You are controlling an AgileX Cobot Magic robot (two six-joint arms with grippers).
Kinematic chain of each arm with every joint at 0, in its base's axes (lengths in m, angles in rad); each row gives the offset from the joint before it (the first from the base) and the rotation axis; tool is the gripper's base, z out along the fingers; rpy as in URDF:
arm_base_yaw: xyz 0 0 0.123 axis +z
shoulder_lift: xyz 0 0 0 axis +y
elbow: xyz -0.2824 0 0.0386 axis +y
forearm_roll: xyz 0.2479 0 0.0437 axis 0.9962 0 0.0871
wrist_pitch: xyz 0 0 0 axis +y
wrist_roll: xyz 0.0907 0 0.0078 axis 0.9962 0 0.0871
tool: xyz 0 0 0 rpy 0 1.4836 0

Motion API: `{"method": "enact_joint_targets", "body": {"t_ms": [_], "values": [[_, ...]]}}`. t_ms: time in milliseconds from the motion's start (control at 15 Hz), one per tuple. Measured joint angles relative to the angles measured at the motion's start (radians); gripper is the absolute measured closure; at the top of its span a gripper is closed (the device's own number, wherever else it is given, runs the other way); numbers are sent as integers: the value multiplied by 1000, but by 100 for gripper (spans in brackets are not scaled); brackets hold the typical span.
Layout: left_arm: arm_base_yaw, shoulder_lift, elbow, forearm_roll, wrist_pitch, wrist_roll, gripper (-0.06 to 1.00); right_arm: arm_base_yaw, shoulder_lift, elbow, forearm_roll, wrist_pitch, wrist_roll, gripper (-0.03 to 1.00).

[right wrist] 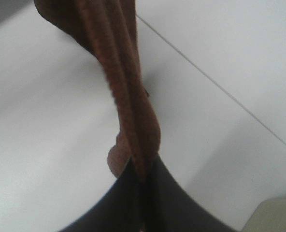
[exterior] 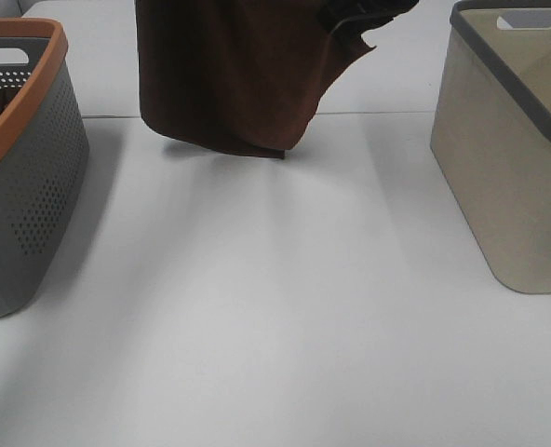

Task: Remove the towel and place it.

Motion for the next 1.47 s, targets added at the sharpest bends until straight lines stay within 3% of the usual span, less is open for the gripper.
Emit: {"method": "enact_joint_targets", "body": {"t_ms": [133,267,533,733,867,1000,1267,1467], "values": [[0,0,0,-5,37,1,94,1,1,0,-122,-2,141,97],[0,0,0,-14,84,3,94,1,1,0,-280,-83,300,97],[0,6,0,-17,95,3,94,1,1,0,-396,-242,401,97],[0,36,0,15,16,4,94,1,7,0,-530,-361,493,97],[0,83,0,61,-143,6,94,1,42,0,-733,-475,646,97],[3,104,0,159,-255,2,94,-12,75,0,-824,-566,729,97],[14,109,0,193,-287,-118,94,-55,100,0,-849,-617,847,97],[9,118,0,142,-142,-177,94,-55,100,0,-781,-564,866,97]]}}
